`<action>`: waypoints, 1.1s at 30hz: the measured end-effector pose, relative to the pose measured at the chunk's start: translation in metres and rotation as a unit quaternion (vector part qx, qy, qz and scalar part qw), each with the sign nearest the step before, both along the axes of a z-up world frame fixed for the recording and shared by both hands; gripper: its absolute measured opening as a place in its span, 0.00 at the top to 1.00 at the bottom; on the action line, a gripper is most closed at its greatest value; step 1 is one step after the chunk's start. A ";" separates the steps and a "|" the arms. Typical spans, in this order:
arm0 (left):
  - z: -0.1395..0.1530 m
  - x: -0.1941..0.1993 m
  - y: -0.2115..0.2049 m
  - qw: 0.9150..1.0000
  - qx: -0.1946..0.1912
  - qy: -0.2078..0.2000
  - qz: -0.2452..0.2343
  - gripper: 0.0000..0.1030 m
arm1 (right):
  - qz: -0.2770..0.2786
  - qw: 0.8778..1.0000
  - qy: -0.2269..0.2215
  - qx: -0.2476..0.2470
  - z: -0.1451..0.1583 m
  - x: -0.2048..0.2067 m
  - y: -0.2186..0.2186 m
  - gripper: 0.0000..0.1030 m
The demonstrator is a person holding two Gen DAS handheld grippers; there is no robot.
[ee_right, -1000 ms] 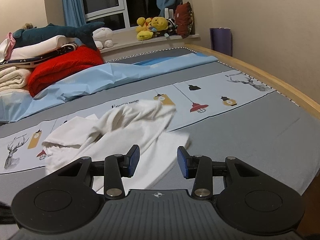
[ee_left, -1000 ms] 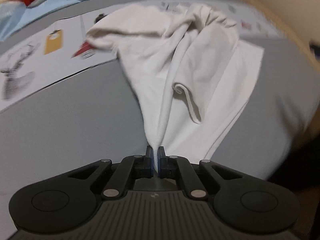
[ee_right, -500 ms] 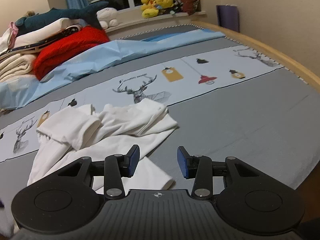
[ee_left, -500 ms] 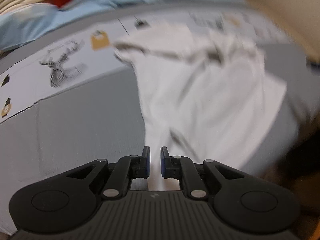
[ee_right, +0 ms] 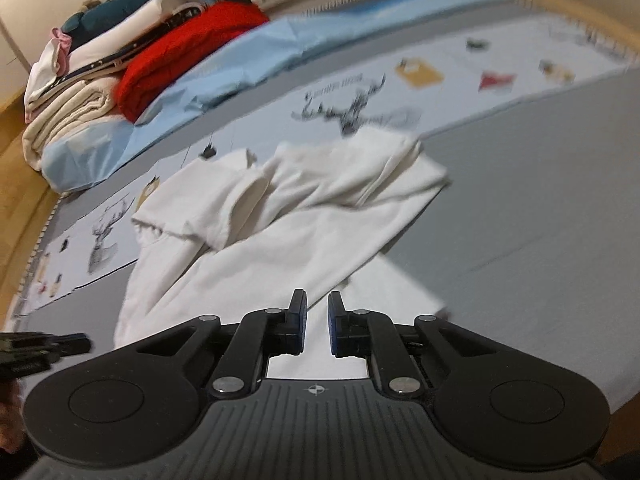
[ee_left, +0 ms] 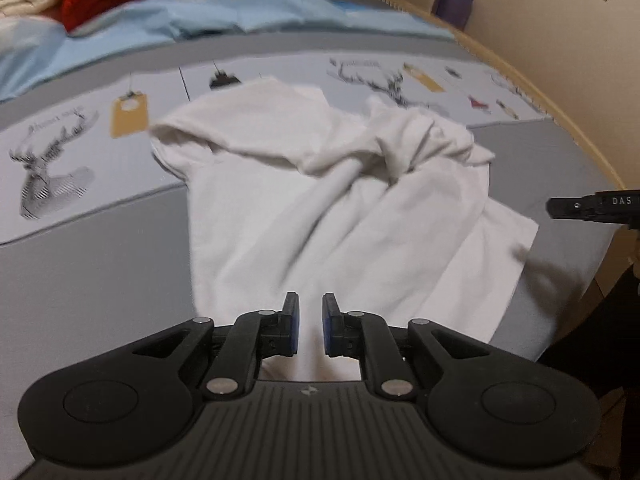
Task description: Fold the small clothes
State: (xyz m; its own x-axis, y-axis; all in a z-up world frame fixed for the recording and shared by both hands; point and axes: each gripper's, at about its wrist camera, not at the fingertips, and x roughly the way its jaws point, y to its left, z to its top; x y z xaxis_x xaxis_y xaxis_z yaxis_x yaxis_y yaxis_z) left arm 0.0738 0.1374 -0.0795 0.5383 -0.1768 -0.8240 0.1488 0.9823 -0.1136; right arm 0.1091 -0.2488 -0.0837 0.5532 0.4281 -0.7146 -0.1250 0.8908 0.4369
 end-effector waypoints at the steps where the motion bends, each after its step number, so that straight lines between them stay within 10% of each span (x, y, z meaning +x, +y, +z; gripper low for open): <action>1: -0.007 0.005 -0.001 1.000 -0.003 0.014 0.003 0.82 | 0.004 1.000 0.011 0.007 -0.005 0.003 0.005 0.88; 10: -0.045 0.024 -0.020 0.995 0.067 0.070 -0.039 0.58 | 0.040 0.997 0.060 0.035 -0.030 0.021 0.051 0.79; 12: -0.048 0.024 -0.022 0.993 0.079 0.074 -0.050 0.67 | 0.057 0.995 0.071 0.045 -0.035 0.019 0.062 0.71; 13: -0.049 0.023 -0.023 0.992 0.080 0.075 -0.056 0.91 | 0.070 0.993 0.080 0.050 -0.037 0.017 0.067 0.69; 16: -0.042 0.017 -0.025 0.993 0.072 0.062 -0.069 0.96 | 0.111 0.988 0.096 0.053 -0.043 0.009 0.085 0.66; 23: -0.015 0.003 -0.033 0.978 -0.132 0.054 -0.152 0.97 | 0.136 0.977 0.134 0.098 -0.051 -0.006 0.097 0.55; 33: -0.020 -0.011 -0.066 0.962 -0.134 0.057 -0.229 0.97 | 0.116 0.954 0.183 0.208 -0.059 -0.010 0.089 0.41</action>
State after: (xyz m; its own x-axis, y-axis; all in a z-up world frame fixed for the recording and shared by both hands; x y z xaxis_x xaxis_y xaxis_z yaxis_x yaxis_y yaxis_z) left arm 0.0630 0.0714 -0.0995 0.2630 -0.5890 -0.7642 0.5306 0.7498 -0.3953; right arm 0.0996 -0.1596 -0.1431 0.1558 0.7971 -0.5834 -0.0687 0.5979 0.7986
